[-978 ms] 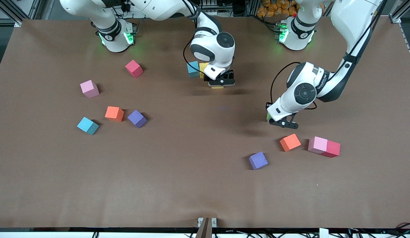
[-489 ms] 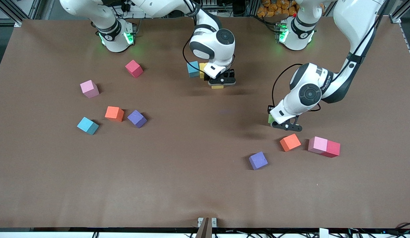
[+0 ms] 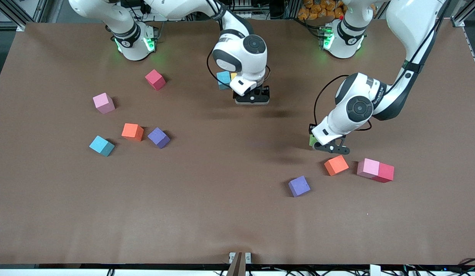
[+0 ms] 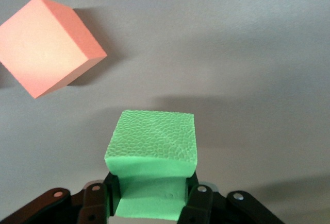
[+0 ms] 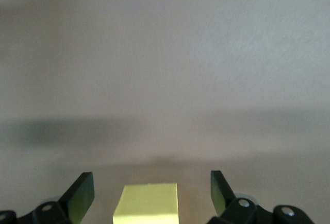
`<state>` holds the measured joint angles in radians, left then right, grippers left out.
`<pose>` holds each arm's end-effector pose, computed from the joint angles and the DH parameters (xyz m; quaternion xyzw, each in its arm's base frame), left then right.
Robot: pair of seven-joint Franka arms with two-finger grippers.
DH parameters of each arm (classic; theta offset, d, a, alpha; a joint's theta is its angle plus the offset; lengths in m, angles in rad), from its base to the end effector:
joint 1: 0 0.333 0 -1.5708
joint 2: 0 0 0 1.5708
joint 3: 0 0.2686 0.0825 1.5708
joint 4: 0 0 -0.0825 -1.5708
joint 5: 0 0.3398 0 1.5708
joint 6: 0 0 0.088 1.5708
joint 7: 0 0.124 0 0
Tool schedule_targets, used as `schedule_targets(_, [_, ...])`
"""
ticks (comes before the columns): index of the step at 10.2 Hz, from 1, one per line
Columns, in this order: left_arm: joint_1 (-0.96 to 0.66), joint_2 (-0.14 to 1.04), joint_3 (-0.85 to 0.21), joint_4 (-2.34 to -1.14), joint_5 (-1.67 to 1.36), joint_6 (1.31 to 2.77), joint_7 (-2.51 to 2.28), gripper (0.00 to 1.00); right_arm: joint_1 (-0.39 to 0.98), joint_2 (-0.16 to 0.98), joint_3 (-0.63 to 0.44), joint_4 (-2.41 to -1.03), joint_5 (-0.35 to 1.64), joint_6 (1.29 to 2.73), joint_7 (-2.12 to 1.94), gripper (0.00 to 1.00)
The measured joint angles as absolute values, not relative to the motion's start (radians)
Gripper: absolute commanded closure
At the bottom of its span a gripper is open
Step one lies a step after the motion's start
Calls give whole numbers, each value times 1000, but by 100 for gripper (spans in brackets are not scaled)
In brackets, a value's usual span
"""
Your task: Form number 2 with 11 blocks
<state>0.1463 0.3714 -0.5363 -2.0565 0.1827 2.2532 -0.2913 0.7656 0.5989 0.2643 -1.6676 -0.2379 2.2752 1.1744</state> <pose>0.4925 -0.1960 0.2393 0.9929 -0.1014 -0.0621 0.0063 0.3411 0.5232 0.2414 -0.9995 0.0198 -0.0242 0.0075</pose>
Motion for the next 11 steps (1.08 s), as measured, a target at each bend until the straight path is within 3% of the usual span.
schedule_targets(8, [-45, 477, -543, -1927, 104, 2253, -408, 59, 527, 593, 264, -1639, -238, 2225, 1175, 0])
schedule_targets(11, [-124, 551, -543, -1822, 98, 2135, -471, 59, 419, 570, 267, -1637, -218, 2172, 1173, 0])
